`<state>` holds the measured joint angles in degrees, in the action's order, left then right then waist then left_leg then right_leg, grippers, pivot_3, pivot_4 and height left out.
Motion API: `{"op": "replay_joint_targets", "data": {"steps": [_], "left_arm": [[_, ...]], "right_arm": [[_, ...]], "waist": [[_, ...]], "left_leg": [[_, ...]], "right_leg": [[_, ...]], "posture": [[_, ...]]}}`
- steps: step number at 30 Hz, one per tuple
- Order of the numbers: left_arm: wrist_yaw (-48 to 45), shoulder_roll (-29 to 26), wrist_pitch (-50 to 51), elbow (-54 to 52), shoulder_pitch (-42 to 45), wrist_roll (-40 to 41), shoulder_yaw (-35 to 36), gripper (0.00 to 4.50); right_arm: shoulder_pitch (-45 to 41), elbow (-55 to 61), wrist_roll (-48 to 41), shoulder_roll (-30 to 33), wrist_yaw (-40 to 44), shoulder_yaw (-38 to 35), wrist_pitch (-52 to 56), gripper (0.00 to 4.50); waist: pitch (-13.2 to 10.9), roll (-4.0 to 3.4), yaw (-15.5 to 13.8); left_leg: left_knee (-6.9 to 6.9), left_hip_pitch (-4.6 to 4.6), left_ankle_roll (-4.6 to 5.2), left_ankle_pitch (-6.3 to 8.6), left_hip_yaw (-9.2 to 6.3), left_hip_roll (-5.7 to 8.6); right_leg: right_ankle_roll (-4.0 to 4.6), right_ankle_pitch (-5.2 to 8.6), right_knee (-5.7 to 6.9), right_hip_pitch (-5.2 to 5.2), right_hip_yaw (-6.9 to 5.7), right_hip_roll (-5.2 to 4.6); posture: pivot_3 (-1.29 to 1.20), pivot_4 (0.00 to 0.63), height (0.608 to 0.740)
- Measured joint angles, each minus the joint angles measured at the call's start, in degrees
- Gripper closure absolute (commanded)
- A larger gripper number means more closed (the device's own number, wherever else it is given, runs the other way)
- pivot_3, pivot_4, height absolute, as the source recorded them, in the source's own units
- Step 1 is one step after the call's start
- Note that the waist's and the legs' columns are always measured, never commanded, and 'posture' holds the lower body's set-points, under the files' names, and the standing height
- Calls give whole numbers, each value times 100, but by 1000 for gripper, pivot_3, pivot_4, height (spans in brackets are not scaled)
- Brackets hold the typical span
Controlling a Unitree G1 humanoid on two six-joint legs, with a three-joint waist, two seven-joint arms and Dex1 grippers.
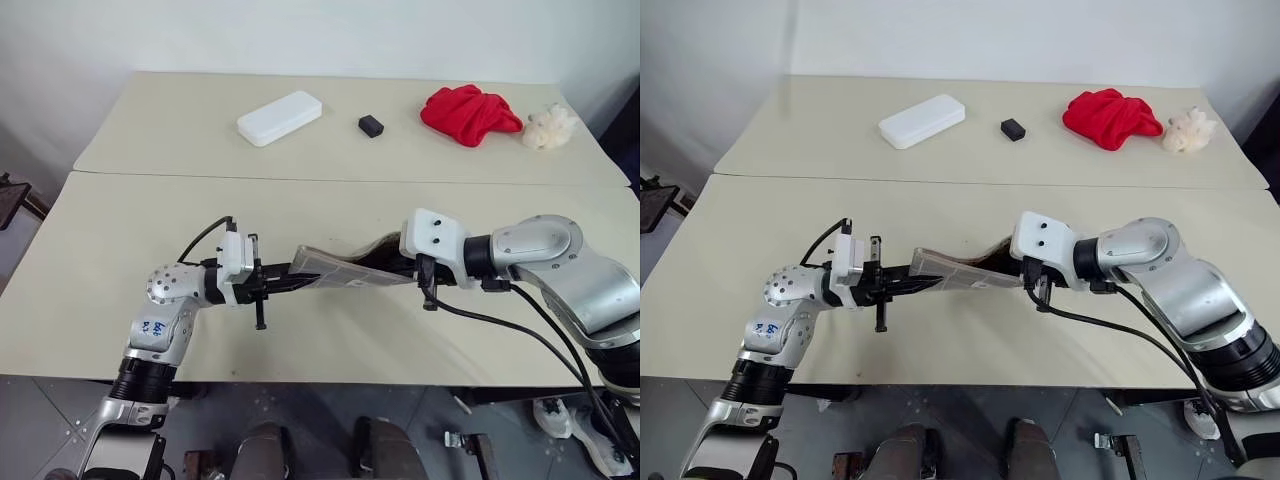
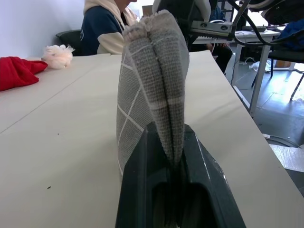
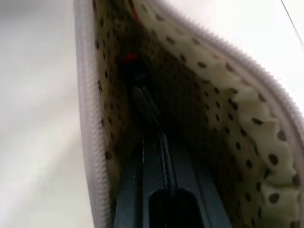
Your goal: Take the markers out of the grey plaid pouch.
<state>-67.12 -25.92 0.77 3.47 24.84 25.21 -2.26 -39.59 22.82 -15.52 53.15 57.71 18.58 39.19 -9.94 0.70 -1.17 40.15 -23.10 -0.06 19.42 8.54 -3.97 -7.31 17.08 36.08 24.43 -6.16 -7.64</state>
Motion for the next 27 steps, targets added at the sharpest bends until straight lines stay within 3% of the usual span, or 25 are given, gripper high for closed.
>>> {"op": "replay_joint_targets", "data": {"steps": [6,9,16,27], "left_arm": [[4,-2,5,8,3,0,4,4500],[5,-2,5,22,6,0,4,4500],[18,-2,28,122,10,0,3,4500],[122,2,123,126,11,2,4,4500]], "right_arm": [[-358,9,641,-231,30,350,-305,4301],[-380,37,766,-253,68,361,-301,3566],[-414,75,956,-258,209,361,-482,1196],[-371,156,1410,-383,282,441,-725,1196]], "waist": [[0,0,12],[0,0,-2],[0,0,14],[0,0,15]], "left_leg": [[-1,0,0,0,1,0],[0,-1,0,0,1,0],[-1,-1,0,0,1,0],[-1,-1,0,0,1,0]], "right_leg": [[0,0,1,2,0,1],[0,0,0,1,0,0],[0,0,0,1,-1,1],[0,0,0,1,-1,1]], "posture": [[0,150,740],[0,150,740],[0,150,740],[0,150,740]]}}
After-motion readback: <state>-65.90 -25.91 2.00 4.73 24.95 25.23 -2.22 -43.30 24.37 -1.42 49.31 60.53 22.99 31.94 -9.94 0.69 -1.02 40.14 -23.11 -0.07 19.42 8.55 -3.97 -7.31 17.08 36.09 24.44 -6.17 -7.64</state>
